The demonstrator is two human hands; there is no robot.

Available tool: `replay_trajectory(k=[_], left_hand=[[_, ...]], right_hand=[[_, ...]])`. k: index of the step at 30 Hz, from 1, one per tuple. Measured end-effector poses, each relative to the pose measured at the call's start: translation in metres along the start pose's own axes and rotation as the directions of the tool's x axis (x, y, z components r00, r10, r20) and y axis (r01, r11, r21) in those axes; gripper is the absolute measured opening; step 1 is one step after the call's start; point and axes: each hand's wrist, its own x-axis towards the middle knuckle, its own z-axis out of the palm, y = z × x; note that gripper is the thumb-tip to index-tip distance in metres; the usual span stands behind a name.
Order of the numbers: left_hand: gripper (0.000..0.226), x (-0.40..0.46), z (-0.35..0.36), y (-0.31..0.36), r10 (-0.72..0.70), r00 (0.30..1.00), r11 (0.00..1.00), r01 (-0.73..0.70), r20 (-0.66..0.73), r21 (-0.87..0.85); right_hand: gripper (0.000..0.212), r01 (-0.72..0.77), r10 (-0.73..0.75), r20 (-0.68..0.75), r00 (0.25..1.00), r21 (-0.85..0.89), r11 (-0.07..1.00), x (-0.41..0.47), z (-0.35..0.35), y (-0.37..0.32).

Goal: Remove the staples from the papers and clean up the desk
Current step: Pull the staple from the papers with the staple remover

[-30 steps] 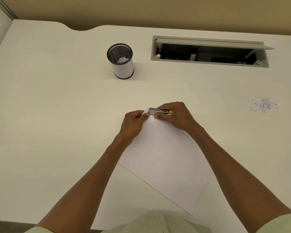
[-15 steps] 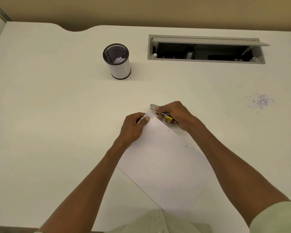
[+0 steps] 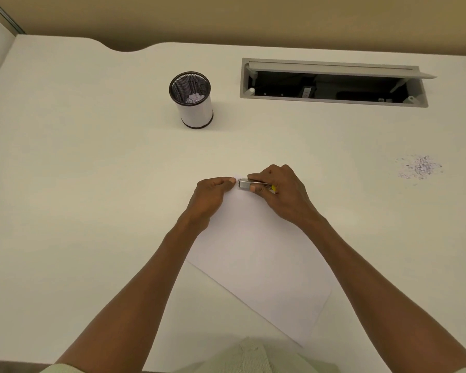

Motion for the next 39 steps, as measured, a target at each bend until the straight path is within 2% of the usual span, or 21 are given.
replay_trajectory(k=[17, 28, 34, 39], left_hand=[[0.021, 0.003, -0.003, -0.003, -0.053, 0.999, 0.999, 0.053, -0.011, -0.001], [0.018, 0.005, -0.001, -0.006, -0.016, 1.000, 1.000, 0.017, -0.023, 0.023], [0.020, 0.009, -0.001, -0.010, 0.034, 0.998, 0.994, -0.029, -0.044, 0.101], [0.021, 0.013, 0.003, -0.009, 0.020, 0.997, 0.992, -0.010, -0.076, 0.125]], right_hand=[[0.024, -0.137, 0.154, -0.100, 0.983, 0.157, 0.978, -0.007, 0.026, -0.001], [0.025, -0.063, 0.067, -0.058, 0.996, 0.074, 0.995, 0.001, 0.026, 0.002], [0.023, 0.110, -0.110, -0.115, 0.987, -0.006, 0.994, 0.004, 0.026, 0.003], [0.024, 0.159, -0.158, -0.133, 0.979, 0.000, 0.987, 0.008, 0.027, 0.010]])
